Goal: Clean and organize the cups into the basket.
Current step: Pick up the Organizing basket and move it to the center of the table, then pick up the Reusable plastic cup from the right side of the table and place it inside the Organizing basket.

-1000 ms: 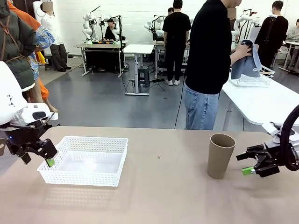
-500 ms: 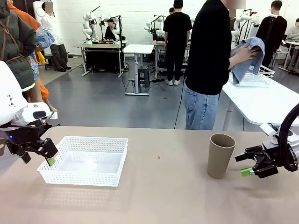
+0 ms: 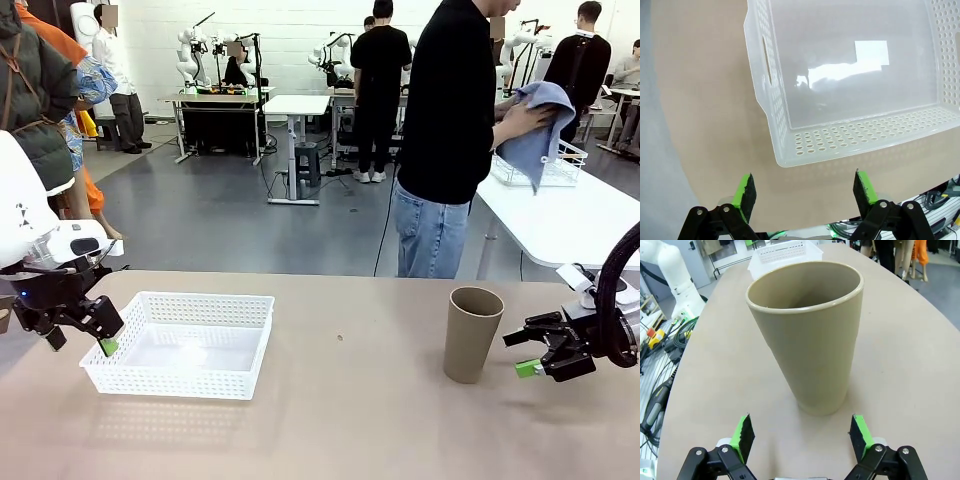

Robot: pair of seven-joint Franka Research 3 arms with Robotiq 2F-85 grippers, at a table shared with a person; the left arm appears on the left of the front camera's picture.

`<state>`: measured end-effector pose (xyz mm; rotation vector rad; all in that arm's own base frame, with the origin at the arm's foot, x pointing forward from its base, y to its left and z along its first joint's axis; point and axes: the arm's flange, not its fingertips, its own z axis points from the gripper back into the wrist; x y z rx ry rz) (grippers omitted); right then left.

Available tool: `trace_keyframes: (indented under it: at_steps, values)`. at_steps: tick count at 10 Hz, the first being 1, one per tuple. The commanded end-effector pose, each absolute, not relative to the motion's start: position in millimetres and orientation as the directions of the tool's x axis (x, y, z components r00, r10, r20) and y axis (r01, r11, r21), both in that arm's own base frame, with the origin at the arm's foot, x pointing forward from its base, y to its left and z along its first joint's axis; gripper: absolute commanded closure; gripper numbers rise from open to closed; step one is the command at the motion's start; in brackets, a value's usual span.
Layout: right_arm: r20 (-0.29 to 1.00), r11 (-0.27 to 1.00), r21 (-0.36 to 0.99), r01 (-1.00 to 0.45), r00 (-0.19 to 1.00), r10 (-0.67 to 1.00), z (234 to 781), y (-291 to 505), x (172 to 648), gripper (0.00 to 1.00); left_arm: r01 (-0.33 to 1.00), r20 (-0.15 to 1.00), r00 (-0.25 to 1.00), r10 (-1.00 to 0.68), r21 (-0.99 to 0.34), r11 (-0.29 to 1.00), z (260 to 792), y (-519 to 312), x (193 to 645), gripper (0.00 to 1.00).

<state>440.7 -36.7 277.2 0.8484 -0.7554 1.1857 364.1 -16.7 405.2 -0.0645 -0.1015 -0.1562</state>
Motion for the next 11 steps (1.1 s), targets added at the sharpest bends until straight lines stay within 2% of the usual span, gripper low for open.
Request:
trace_keyframes:
  at_steps: [1, 5, 11]
  values:
    - [0.878, 0.151, 0.121, -0.981, 0.176, 0.445, 275.2, -30.5, 445.4, 0.0, 0.136, 0.104, 0.986, -0.13, -0.049, 0.989, 399.4, -13.9, 376.6, 0.0]
    - [0.921, 0.13, 0.027, -0.991, 0.075, 0.383, 266.2, -28.3, 458.5, 0.0, 0.021, 0.087, 0.996, -0.014, -0.086, 0.996, 386.4, -7.4, 406.5, 0.0]
    - [0.935, 0.153, 0.019, -0.988, 0.072, 0.348, 244.9, -22.2, 476.1, 0.0, 0.024, 0.059, 0.998, -0.021, -0.053, 0.998, 367.4, -17.7, 418.6, 0.0]
